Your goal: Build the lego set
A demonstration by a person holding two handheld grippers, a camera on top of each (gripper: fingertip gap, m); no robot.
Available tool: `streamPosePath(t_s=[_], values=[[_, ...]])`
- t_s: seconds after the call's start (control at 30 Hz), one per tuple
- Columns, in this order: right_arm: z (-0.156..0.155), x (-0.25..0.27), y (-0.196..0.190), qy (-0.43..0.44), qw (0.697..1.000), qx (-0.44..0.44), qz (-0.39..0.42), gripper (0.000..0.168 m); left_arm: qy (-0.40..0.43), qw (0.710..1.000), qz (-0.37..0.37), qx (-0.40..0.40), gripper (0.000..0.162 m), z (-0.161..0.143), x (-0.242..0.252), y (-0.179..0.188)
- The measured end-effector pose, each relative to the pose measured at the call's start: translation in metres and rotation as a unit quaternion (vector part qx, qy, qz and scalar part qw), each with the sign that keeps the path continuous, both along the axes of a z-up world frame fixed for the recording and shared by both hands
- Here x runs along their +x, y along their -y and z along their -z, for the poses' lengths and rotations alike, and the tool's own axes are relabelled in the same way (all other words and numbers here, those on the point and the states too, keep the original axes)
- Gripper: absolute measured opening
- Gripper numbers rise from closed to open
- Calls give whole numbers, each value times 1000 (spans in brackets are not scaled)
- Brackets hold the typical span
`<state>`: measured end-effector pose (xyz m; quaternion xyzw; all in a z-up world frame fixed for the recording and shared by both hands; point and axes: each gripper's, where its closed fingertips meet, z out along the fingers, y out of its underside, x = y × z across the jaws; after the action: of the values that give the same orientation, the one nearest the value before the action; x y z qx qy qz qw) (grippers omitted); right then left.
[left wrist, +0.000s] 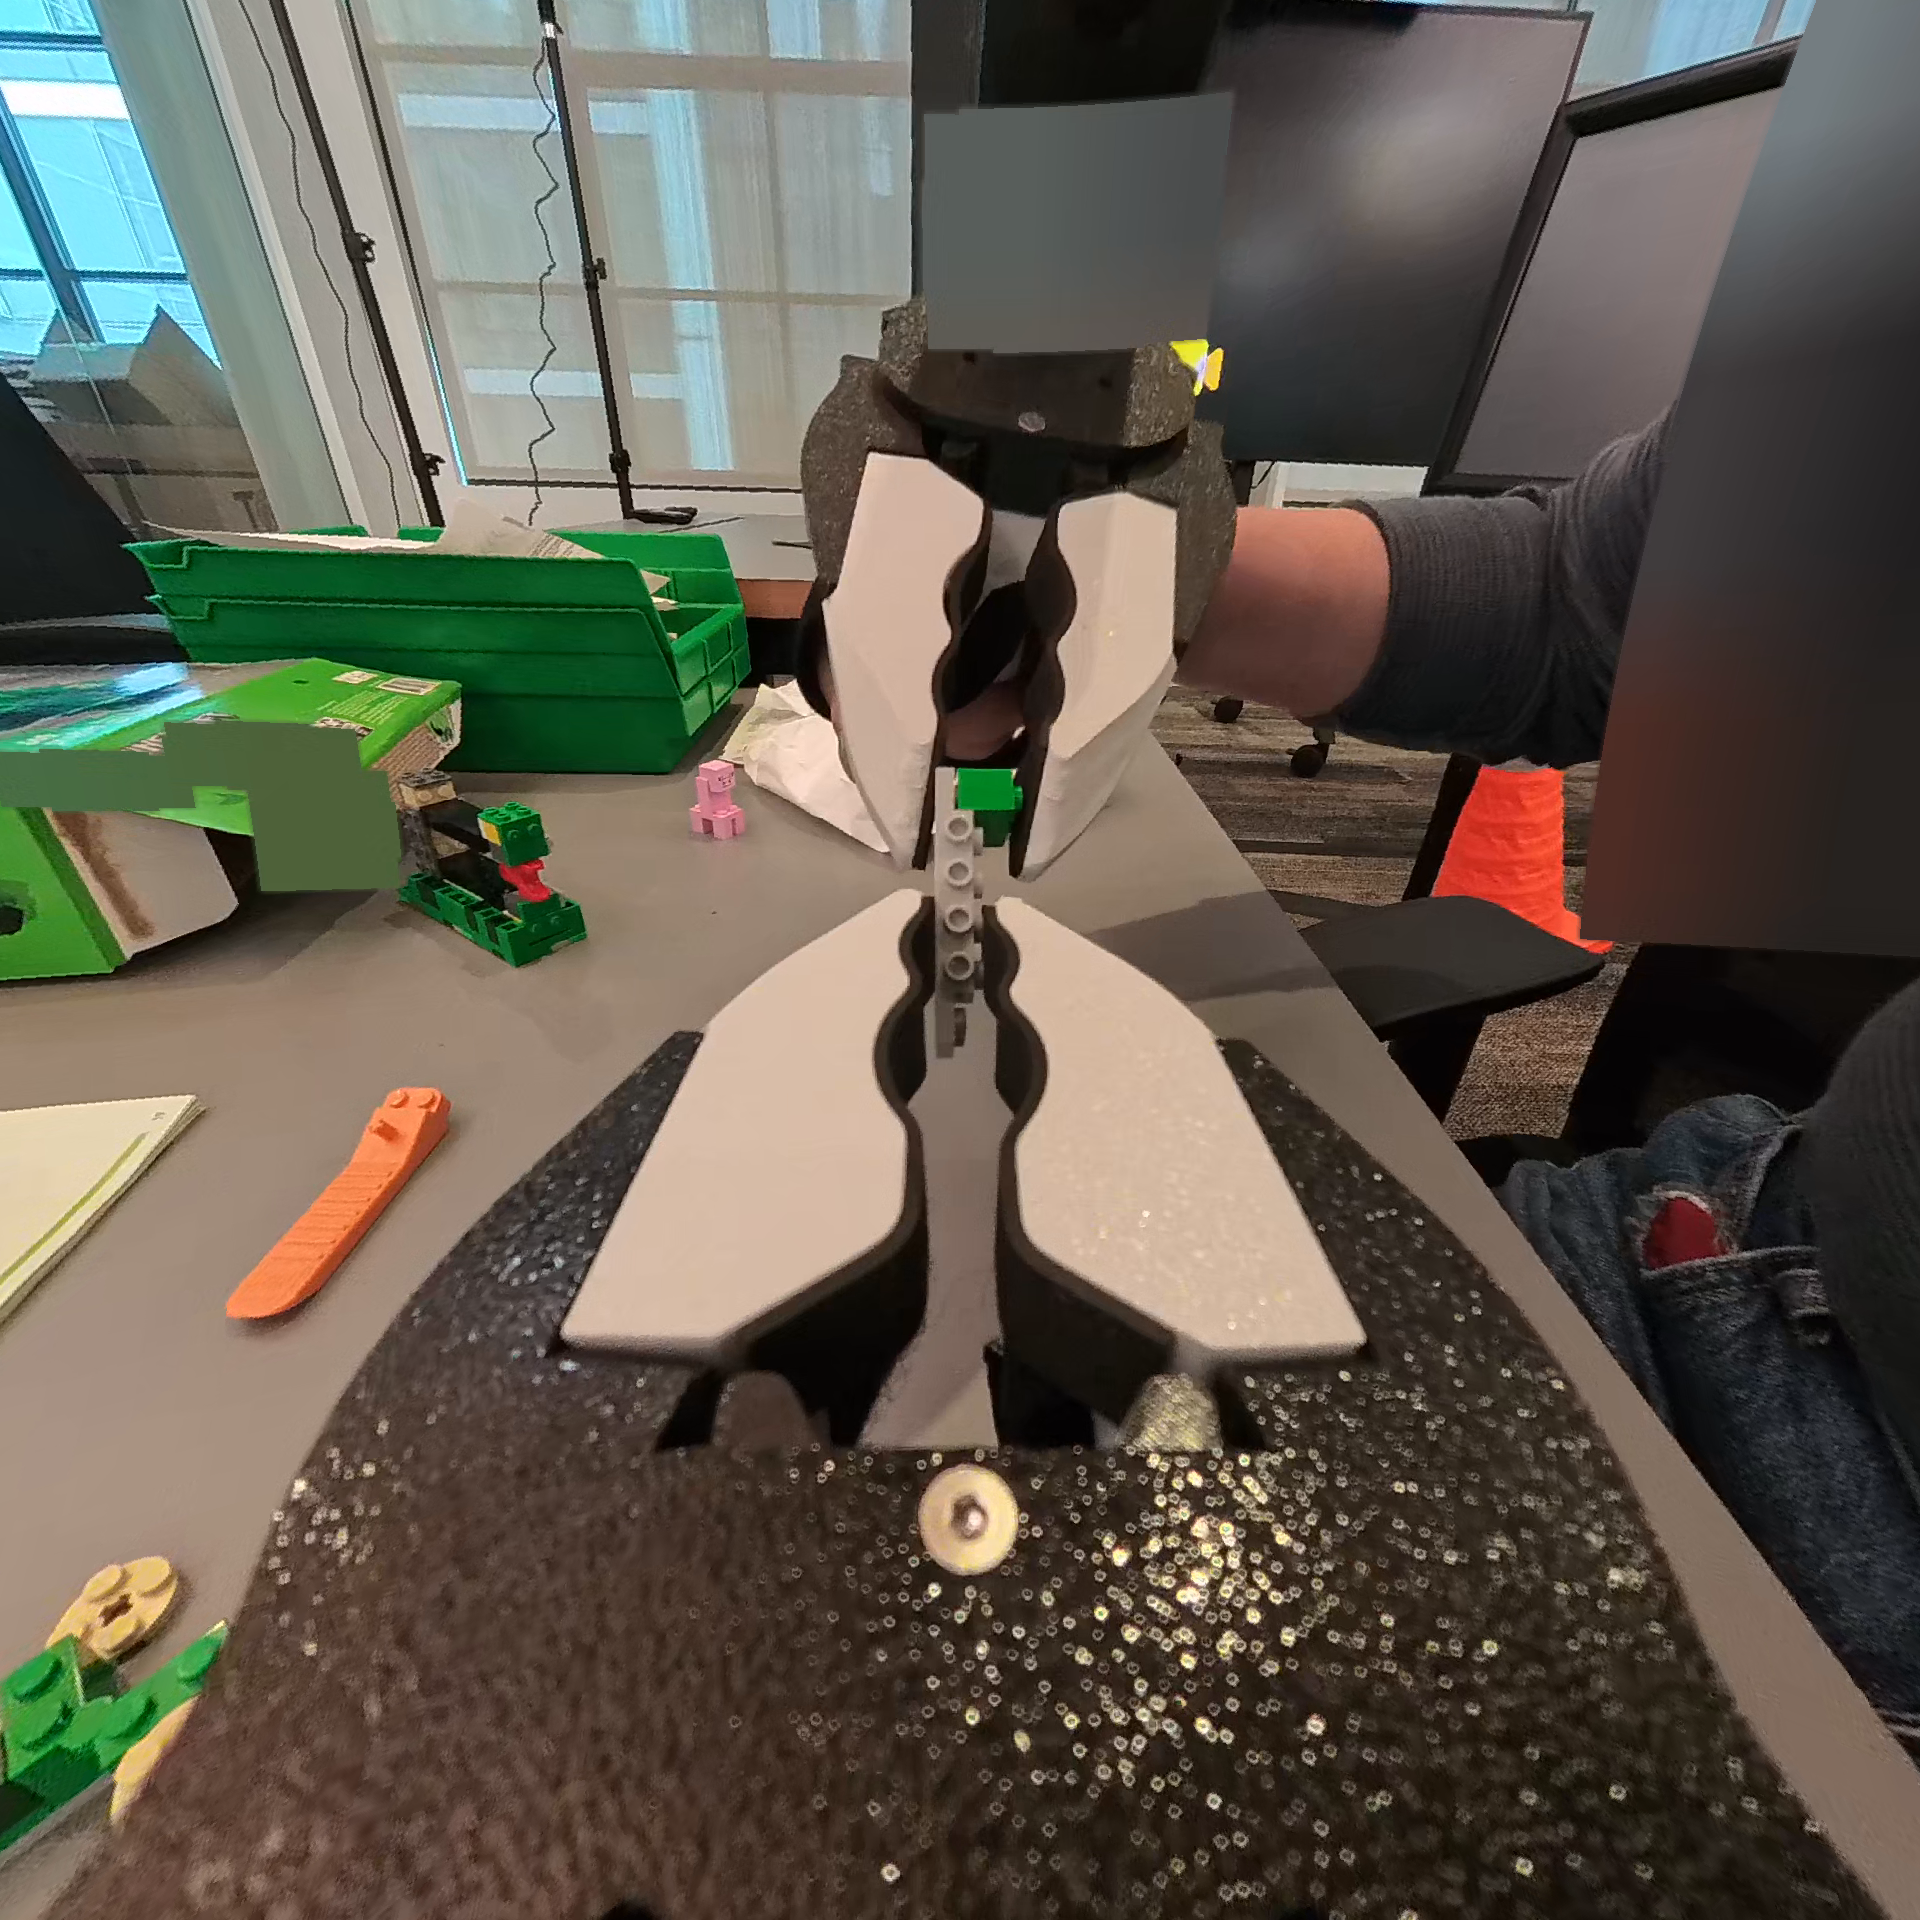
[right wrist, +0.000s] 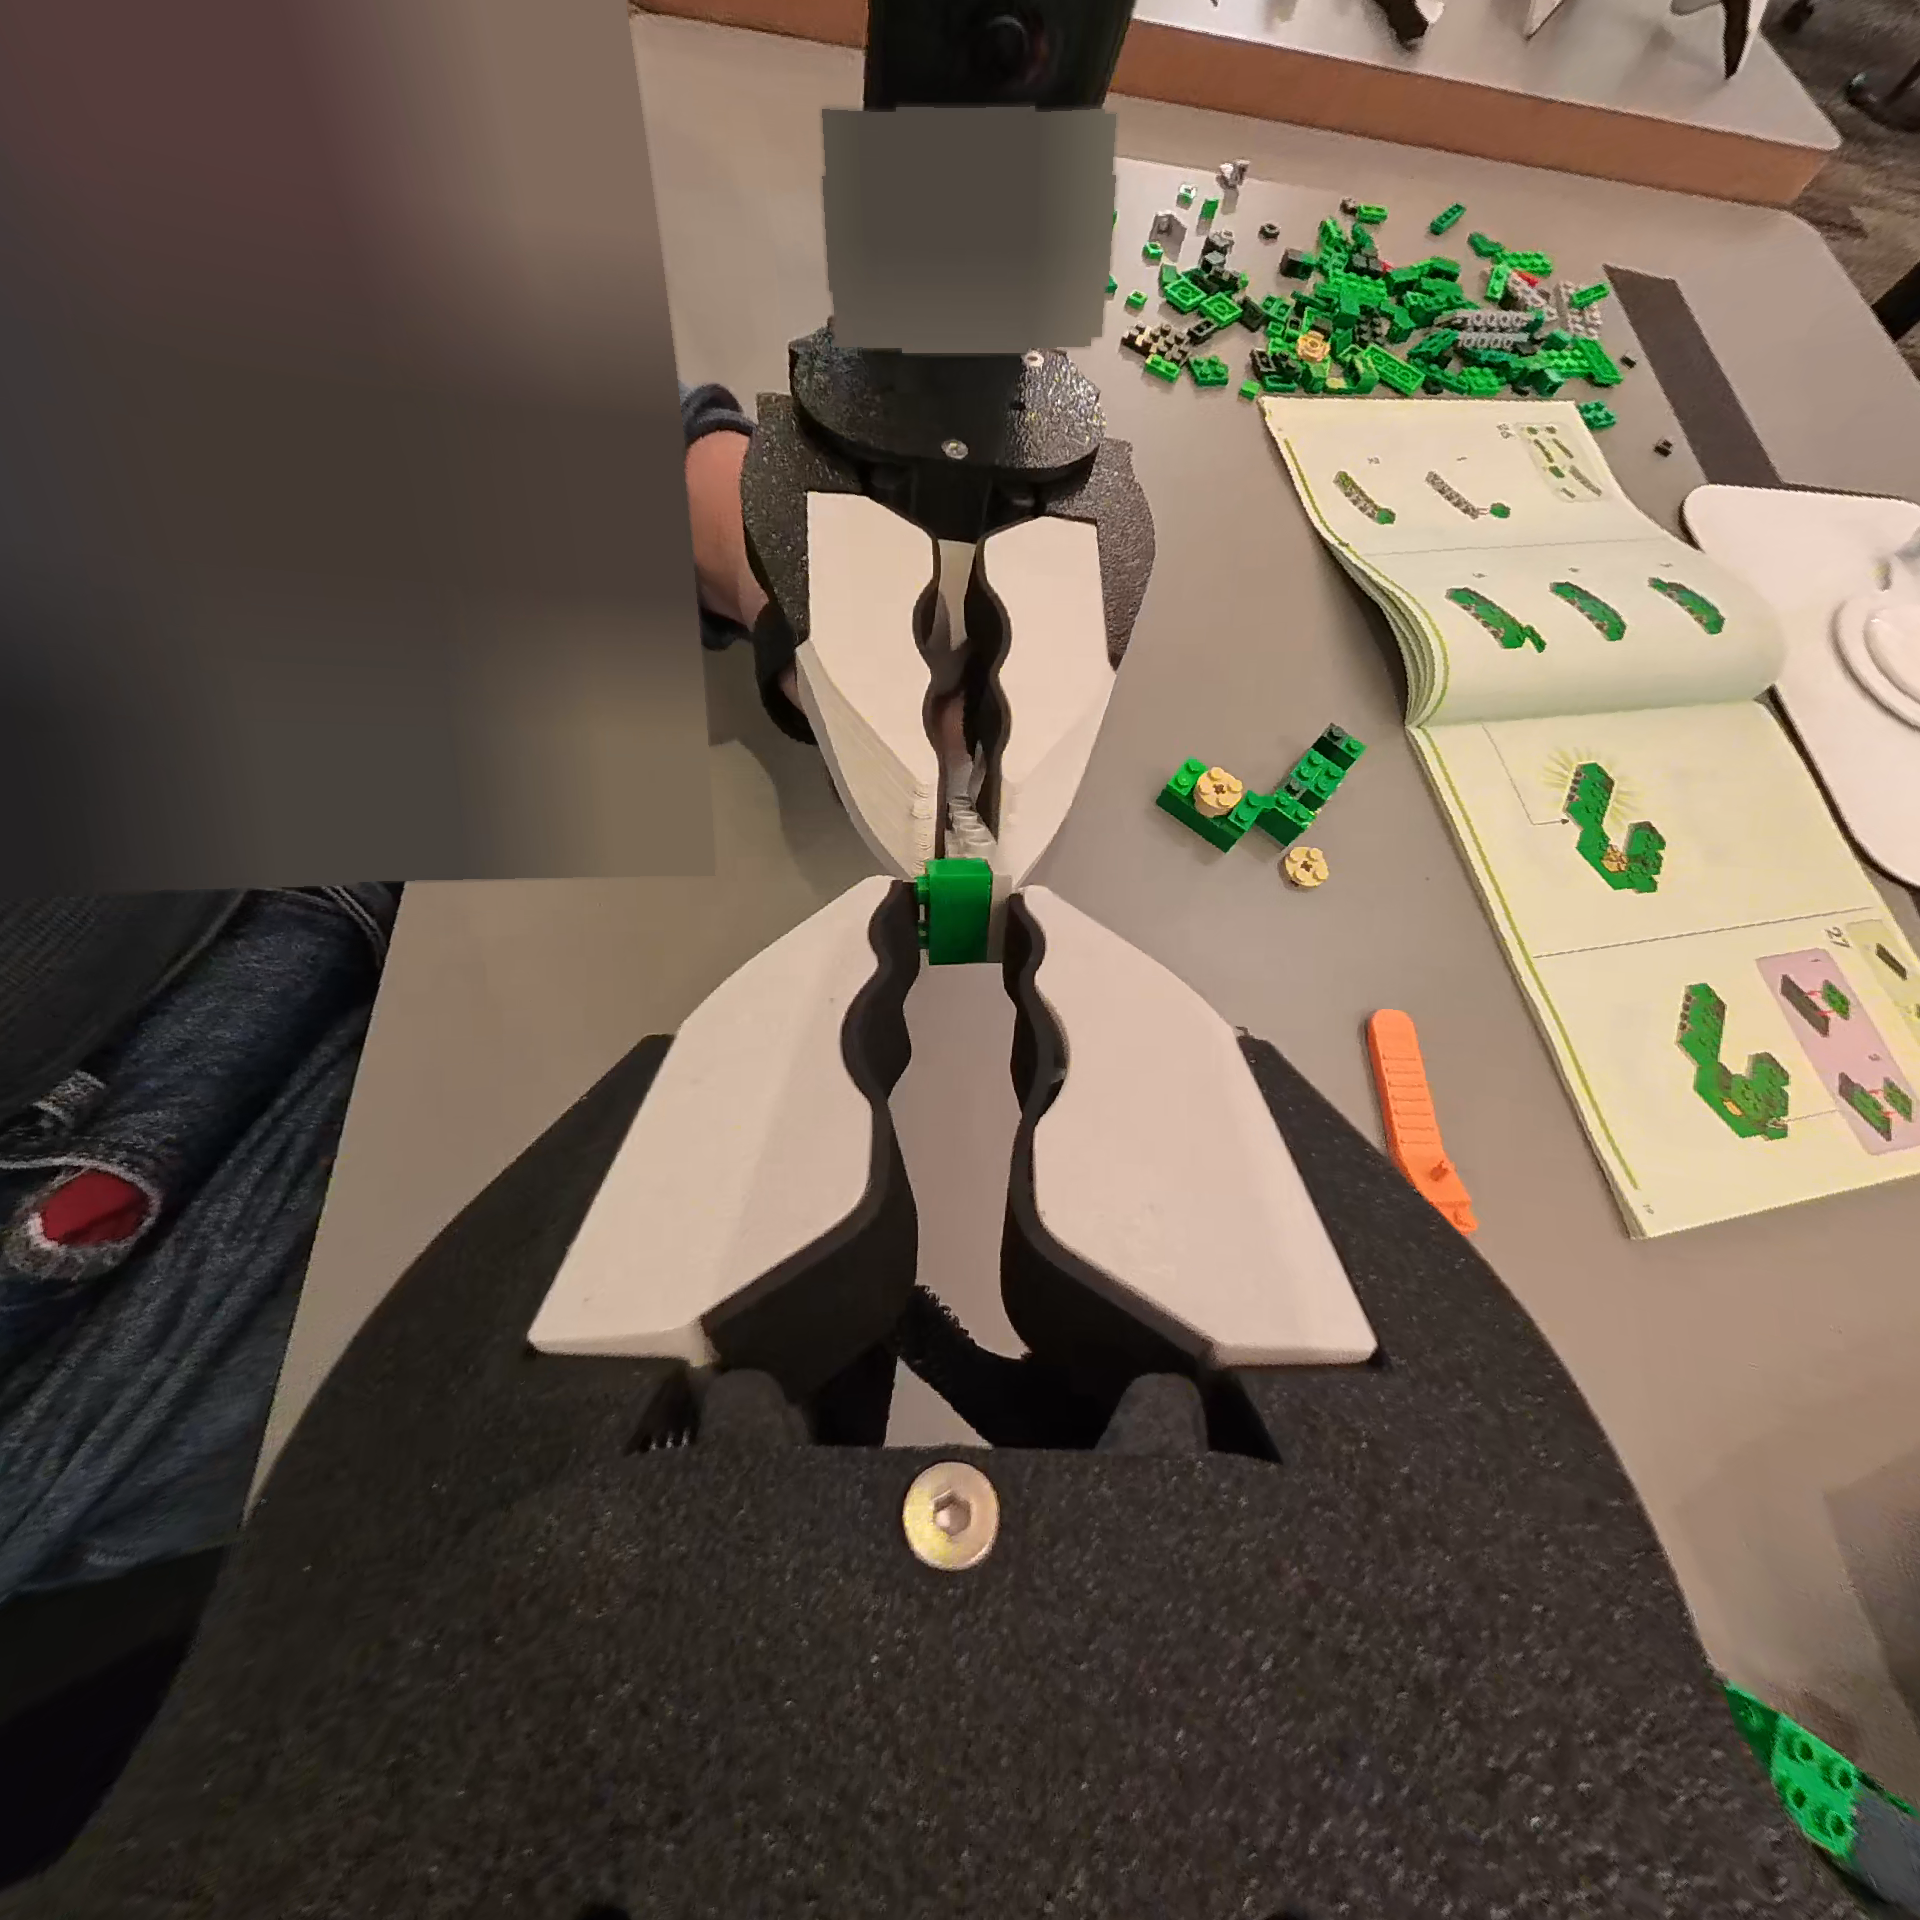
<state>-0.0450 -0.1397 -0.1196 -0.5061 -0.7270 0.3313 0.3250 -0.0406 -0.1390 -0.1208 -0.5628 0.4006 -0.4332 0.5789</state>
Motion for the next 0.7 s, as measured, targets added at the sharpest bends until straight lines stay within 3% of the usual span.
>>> streamPosePath(t_s=[0.33,0.5,0.53,0.6,0.63,0.7], values=[[10,-1,-8,1,999,33,41,16,-52,998,-38,28,7,9,-2,-7],[3,-2,-6,-22,998,-25,44,16,-18,999,-31,20,8,2,-2,-6],[1,-3,-10,-33,997,-36,56,16,-9,998,-47,29,20,-3,-5,-8],[-4,-4,-16,-54,994,-66,72,16,-21,992,-115,48,78,-6,-17,-22],[-8,-6,-18,-69,991,-86,76,16,-40,988,-141,57,88,-5,-23,-27],[-15,-9,-22,-101,986,-110,79,16,-53,986,-144,67,82,-6,-28,-27]])
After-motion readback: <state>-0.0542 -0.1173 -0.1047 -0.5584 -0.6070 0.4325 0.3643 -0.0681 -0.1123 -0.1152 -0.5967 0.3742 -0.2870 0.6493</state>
